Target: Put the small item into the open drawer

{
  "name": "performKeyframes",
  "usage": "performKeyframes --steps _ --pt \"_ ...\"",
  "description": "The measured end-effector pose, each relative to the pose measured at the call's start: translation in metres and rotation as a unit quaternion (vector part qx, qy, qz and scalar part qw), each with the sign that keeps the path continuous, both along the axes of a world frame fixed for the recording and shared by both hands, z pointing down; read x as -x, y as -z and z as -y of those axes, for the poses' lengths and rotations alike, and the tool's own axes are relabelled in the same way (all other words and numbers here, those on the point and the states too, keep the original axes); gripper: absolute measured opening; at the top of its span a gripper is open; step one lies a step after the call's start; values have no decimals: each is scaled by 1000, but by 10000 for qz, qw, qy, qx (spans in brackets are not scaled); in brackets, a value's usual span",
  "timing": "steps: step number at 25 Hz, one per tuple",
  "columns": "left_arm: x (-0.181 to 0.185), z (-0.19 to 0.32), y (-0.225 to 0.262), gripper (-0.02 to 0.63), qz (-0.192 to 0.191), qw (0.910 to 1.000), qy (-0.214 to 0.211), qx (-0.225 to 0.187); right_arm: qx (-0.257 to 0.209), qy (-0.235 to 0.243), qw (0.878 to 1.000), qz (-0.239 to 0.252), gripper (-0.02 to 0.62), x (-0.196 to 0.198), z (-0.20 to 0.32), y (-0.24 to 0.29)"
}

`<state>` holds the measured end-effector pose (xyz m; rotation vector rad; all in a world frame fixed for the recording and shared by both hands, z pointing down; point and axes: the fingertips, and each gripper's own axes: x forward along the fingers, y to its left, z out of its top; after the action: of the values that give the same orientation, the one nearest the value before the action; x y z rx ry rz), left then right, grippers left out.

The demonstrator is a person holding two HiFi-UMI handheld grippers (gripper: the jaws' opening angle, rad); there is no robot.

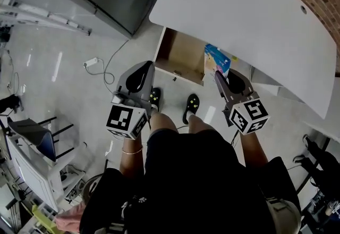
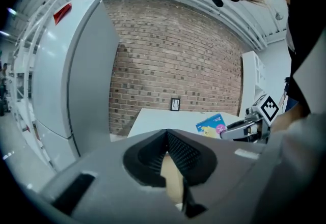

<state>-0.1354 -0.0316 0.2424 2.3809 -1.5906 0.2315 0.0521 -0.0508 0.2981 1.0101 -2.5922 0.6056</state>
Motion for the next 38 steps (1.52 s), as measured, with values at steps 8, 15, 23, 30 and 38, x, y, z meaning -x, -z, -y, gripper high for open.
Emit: performKeyframes --steps 8,15,23,30,38 --pt "21 10 -22 -8 -27 9996 -192 210 125 80 9993 -333 101 26 2 -33" --pt "29 18 -52 -8 -83 9984 -364 428 299 159 9973 -649 101 40 5 -74" --pt "37 27 -83 -8 -156 9972 -392 612 364 277 9931 -1079 101 43 15 -118" --pt "44 37 -105 -8 -217 9962 -449 718 479 455 9891 -1316 101 57 22 -153" --pt "51 45 -122 -8 -296 9951 -531 779 474 755 9821 -1661 103 74 29 -186"
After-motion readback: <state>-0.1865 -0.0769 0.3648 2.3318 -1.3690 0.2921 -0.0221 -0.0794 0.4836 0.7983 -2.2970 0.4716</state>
